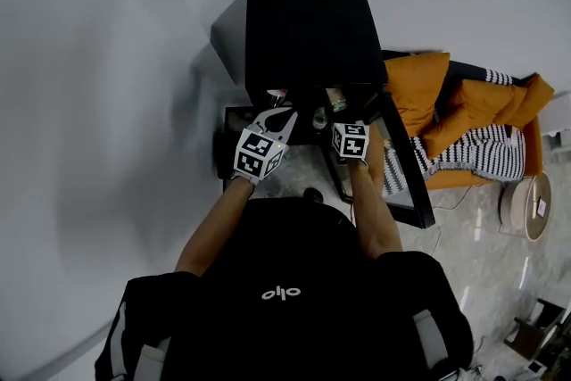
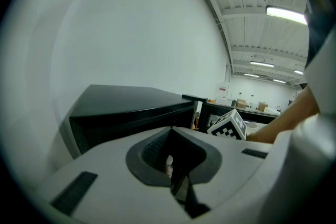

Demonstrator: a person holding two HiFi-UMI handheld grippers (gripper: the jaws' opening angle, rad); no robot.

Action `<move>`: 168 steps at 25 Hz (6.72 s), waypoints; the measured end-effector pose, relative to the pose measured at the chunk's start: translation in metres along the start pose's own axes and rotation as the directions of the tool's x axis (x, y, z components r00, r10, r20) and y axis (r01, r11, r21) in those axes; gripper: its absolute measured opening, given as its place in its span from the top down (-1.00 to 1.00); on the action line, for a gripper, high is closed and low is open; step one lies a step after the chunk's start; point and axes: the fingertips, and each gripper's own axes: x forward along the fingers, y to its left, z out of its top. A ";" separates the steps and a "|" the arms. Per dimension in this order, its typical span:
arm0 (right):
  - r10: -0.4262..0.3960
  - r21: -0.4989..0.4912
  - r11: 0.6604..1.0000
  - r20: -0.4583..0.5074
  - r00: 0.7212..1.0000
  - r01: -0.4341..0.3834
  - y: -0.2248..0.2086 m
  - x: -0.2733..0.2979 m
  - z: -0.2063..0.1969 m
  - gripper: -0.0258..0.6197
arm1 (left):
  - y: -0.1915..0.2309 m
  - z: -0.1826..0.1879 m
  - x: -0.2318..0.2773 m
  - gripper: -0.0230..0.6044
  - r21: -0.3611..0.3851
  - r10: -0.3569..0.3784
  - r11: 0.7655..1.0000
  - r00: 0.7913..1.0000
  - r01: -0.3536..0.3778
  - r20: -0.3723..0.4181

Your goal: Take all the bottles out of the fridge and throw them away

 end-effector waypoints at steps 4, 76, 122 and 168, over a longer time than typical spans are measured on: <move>0.004 -0.029 1.000 -0.044 0.999 -0.006 -0.002 0.016 -0.007 -0.10 | 0.009 -0.001 0.001 0.92 -0.003 0.015 1.000 1.000 -0.015 -0.005; 0.466 -0.286 0.850 0.014 0.885 -0.443 0.279 -0.088 0.044 0.10 | 0.093 -0.087 -0.252 0.92 -0.239 0.487 0.854 0.872 -0.463 0.048; 0.504 -0.116 0.825 -0.293 0.813 -0.553 0.378 0.158 -0.316 0.09 | 0.229 -0.431 -0.195 0.92 -0.380 0.503 0.760 0.847 -0.527 -0.168; 0.459 -0.144 0.871 -0.104 0.882 -0.470 0.370 0.126 -0.185 0.57 | 0.223 -0.328 -0.184 0.92 -0.349 0.452 0.825 0.890 -0.444 -0.063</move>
